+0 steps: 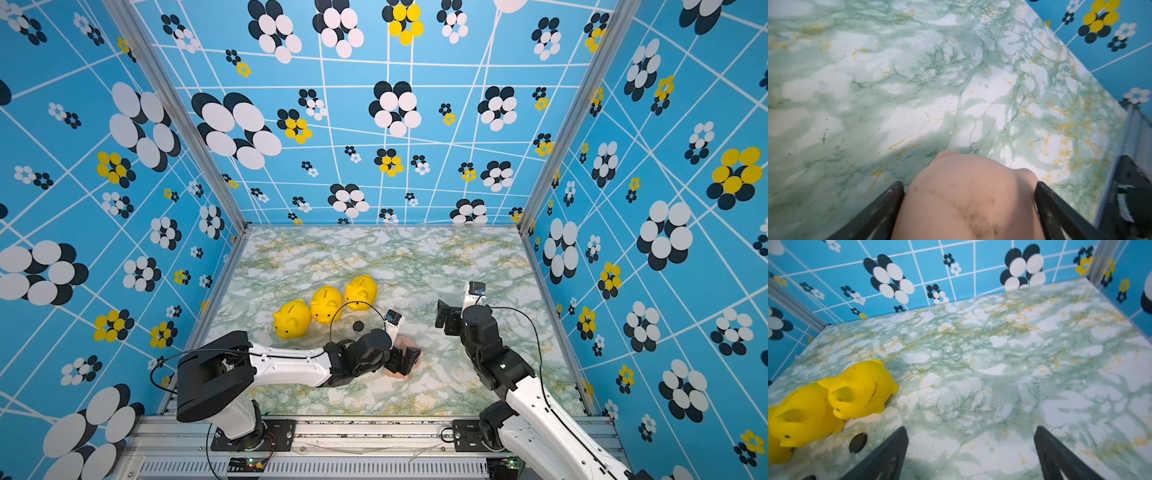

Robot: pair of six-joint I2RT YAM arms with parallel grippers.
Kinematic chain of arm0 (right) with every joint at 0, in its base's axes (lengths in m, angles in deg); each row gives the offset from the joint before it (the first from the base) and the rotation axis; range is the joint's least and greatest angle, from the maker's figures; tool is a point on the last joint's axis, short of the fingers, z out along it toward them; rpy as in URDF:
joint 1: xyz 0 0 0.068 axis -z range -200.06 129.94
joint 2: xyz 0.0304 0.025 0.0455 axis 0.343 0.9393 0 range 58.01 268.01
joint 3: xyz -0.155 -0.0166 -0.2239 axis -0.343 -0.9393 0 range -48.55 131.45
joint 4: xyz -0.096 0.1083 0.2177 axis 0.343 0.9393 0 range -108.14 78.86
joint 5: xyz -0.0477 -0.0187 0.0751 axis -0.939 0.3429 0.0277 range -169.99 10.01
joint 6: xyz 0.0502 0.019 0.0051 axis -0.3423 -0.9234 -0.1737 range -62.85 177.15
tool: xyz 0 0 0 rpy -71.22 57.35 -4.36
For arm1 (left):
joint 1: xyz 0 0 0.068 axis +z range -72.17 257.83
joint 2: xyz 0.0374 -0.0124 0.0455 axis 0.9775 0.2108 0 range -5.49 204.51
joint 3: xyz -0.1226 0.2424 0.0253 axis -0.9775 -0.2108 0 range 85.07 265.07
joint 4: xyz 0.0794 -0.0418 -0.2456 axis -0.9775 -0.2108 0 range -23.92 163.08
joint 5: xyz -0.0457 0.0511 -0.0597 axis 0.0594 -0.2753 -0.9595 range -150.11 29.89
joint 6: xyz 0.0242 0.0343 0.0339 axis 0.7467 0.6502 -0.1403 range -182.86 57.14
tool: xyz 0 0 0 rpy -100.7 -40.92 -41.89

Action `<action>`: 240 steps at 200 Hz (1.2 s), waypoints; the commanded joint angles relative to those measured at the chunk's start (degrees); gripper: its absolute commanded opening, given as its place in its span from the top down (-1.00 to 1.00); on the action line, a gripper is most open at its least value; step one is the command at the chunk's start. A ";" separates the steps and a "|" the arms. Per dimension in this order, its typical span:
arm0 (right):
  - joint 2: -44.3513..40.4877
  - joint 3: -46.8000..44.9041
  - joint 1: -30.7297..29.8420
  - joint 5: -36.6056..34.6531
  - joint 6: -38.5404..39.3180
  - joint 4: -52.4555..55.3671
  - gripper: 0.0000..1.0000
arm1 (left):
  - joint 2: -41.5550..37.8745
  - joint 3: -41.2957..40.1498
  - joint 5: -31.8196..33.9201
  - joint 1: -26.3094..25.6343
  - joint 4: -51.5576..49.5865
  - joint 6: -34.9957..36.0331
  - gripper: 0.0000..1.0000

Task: Open piggy banks
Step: Adjust the piggy bank at the center of the board.

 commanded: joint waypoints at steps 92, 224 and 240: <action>4.17 1.33 4.29 4.25 -7.65 7.98 -0.99 | 15.90 12.53 46.36 -13.20 -22.70 21.97 -1.00; 4.45 0.71 4.29 9.13 -4.97 7.45 -0.99 | 12.25 23.24 43.58 -13.71 -14.39 40.74 -0.98; 4.92 0.95 4.28 10.15 -4.46 7.08 -0.99 | 9.60 25.64 38.48 -13.65 -19.33 38.64 -0.98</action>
